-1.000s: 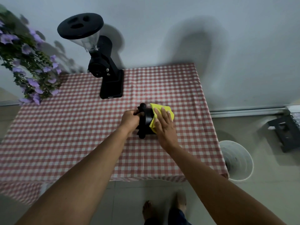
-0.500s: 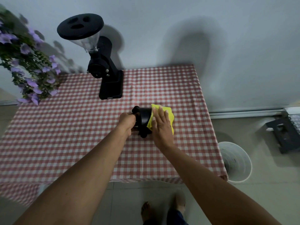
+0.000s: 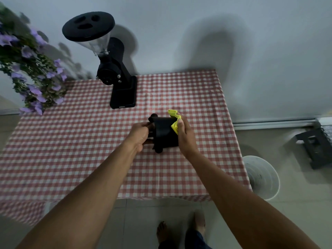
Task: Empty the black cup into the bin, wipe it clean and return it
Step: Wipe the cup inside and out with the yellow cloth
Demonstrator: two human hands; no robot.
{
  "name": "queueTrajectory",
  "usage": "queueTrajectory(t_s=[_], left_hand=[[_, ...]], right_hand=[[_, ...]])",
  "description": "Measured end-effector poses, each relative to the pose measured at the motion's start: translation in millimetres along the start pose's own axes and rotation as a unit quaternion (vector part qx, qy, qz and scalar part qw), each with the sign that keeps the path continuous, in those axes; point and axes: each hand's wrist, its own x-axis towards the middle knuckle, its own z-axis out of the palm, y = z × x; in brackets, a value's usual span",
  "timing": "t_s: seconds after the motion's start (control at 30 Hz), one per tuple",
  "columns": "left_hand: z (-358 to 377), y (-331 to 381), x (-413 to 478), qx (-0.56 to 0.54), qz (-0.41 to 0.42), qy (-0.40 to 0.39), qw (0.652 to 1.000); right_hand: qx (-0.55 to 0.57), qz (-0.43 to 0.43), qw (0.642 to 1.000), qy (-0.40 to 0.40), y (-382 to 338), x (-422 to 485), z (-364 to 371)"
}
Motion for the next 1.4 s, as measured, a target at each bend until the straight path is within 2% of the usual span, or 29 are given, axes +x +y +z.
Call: queueTrajectory(t_s=[0.1, 0.2, 0.3, 0.37, 0.5, 0.57, 0.67, 0.73, 0.8, 0.87, 0.93, 1.0, 1.07, 1.1, 1.17, 1.27, 1.33, 1.4], left_hand=[[5, 3, -1, -0.02, -0.01, 0.01, 1.0], [12, 0, 1, -0.074, -0.07, 0.06, 0.993], [11, 2, 9, -0.143, -0.112, 0.118, 0.976], [9, 8, 12, -0.174, -0.108, 0.147, 0.968], [13, 16, 13, -0.161, -0.079, 0.174, 0.968], [20, 15, 10, -0.151, -0.067, 0.179, 0.97], [33, 7, 4, -0.14, -0.045, 0.171, 0.974], [40, 2, -1, -0.122, -0.028, 0.163, 0.979], [44, 1, -3, -0.111, -0.015, 0.141, 0.984], [41, -1, -6, -0.071, 0.006, 0.118, 0.991], [33, -5, -7, 0.055, 0.069, 0.116, 0.989], [23, -10, -10, 0.214, 0.144, 0.165, 0.952], [14, -15, -8, 0.273, 0.168, 0.188, 0.928], [11, -18, -4, 0.272, 0.166, 0.165, 0.933], [8, -19, 3, 0.246, 0.146, 0.072, 0.955], [5, -13, 9, 0.201, 0.119, -0.056, 0.971], [4, -11, 12, 0.202, 0.13, -0.077, 0.968], [4, -11, 13, 0.223, 0.149, -0.067, 0.961]], right_hand=[[-0.008, 0.081, 0.996, 0.047, -10, 10, -2], [-0.066, 0.069, 0.991, 0.097, -16, 12, 1], [-0.107, 0.069, 0.988, 0.09, -10, 7, -1], [-0.128, 0.065, 0.985, 0.095, -4, 1, -6], [-0.026, 0.006, 0.986, 0.162, -9, -5, -4], [-0.012, -0.03, 0.993, 0.118, -17, -6, 3], [-0.07, -0.039, 0.997, -0.004, -18, -2, 13], [-0.123, -0.013, 0.992, -0.024, -13, 4, 14], [-0.159, 0.033, 0.987, -0.003, -10, 9, 9], [-0.2, 0.044, 0.978, 0.033, -8, 9, 1], [-0.201, 0.033, 0.976, 0.07, -4, 8, -5], [-0.194, 0.038, 0.975, 0.105, 0, 8, -9], [-0.184, 0.045, 0.974, 0.126, 5, 8, -12], [-0.175, 0.051, 0.974, 0.134, 8, 9, -13], [-0.151, 0.06, 0.977, 0.14, 12, 8, -16], [-0.138, 0.058, 0.982, 0.114, 11, 8, -19], [-0.148, 0.051, 0.984, 0.089, 8, 9, -21], [-0.181, 0.031, 0.98, 0.073, 4, 11, -22]])
